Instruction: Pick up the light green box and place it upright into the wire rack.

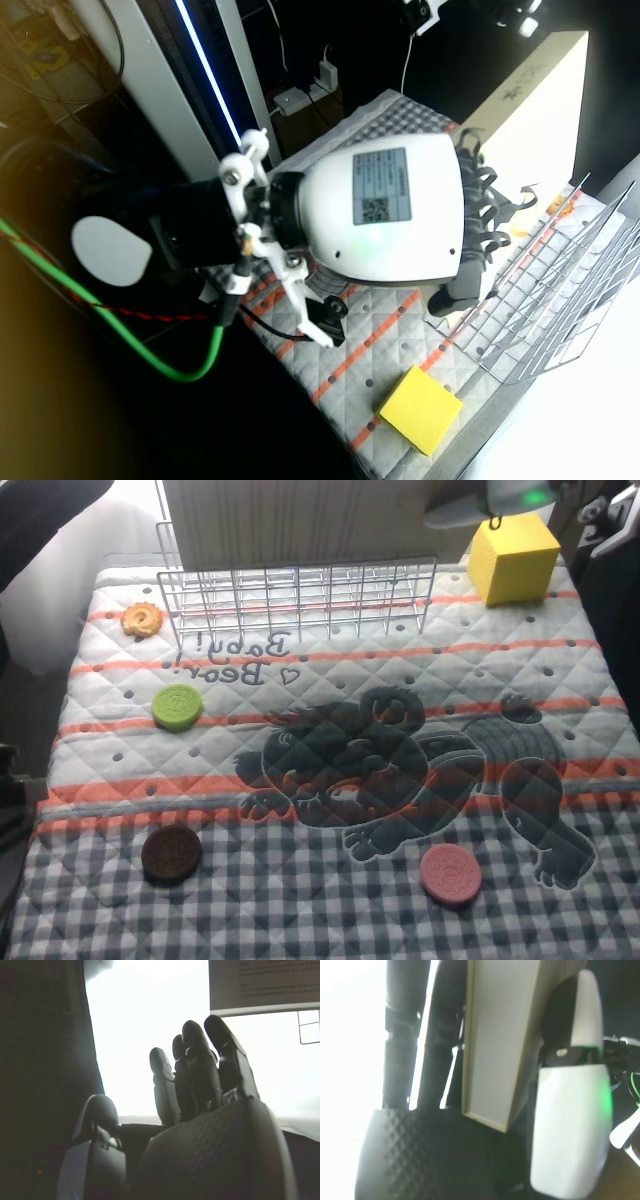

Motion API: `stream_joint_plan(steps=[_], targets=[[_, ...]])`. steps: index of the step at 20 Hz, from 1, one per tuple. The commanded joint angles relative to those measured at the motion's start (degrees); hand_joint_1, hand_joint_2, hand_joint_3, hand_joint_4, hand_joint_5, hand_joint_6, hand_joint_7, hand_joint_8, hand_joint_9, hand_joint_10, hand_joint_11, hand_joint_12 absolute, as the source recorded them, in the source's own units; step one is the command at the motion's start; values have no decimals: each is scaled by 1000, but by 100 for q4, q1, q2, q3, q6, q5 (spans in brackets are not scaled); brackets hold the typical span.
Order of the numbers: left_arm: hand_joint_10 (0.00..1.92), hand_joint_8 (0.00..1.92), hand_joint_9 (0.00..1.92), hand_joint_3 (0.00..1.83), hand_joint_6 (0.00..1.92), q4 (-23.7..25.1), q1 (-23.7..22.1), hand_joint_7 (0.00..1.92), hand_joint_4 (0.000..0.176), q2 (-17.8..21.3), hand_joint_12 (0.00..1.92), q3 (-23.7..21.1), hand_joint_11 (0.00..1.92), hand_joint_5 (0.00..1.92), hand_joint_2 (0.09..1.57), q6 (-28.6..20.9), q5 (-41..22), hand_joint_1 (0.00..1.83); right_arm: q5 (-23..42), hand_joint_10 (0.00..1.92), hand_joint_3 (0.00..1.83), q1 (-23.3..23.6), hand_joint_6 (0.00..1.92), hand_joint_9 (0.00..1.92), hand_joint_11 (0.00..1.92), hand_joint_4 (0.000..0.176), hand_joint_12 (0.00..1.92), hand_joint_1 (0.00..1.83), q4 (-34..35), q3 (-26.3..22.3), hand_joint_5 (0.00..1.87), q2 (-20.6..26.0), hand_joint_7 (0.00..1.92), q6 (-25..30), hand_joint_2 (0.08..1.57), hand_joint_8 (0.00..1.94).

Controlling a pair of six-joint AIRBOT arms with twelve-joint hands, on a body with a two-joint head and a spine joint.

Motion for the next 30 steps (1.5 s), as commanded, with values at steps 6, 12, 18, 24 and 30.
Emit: stream_joint_plan(steps=[6, 12, 18, 24, 30], targets=[[0, 0, 490, 0, 0, -50, -61, 427, 89, -15, 956, 7, 1, 533, 1125, -36, -686, 453, 614, 0, 1, 5, 998, 1634, 1438, 0, 399, 1152, 273, 86, 959, -123, 1486, 24, 1129, 0], [0, 1, 479, 0, 1, -51, -66, 426, 97, -35, 970, 19, 5, 531, 1116, -36, -654, 471, 615, 0, 0, -108, 125, 893, 667, 0, 464, 699, 373, 170, 545, -278, 895, 24, 1132, 0], [8, 3, 500, 0, 0, -81, -69, 431, 100, -85, 988, 38, 11, 527, 1111, -36, -703, 443, 617, 7, 0, -318, 0, 149, 0, 101, 418, 324, 546, 215, 0, -302, 141, 24, 951, 1], [0, 0, 430, 2, 0, -293, -63, 412, 67, -335, 997, 239, 40, 504, 1130, -36, -1191, 491, 1667, 0, 0, -1047, 0, 0, 2, 175, 1, 378, 1304, -335, 0, 282, 0, 24, 904, 0], [2, 4, 370, 0, 8, -382, 160, 408, 83, -409, 974, 180, 0, 515, 1092, -36, -1873, 486, 3399, 0, 14, -2292, 0, 0, 0, 176, 0, 474, 2183, -1574, 0, 1149, 0, 24, 939, 0]])
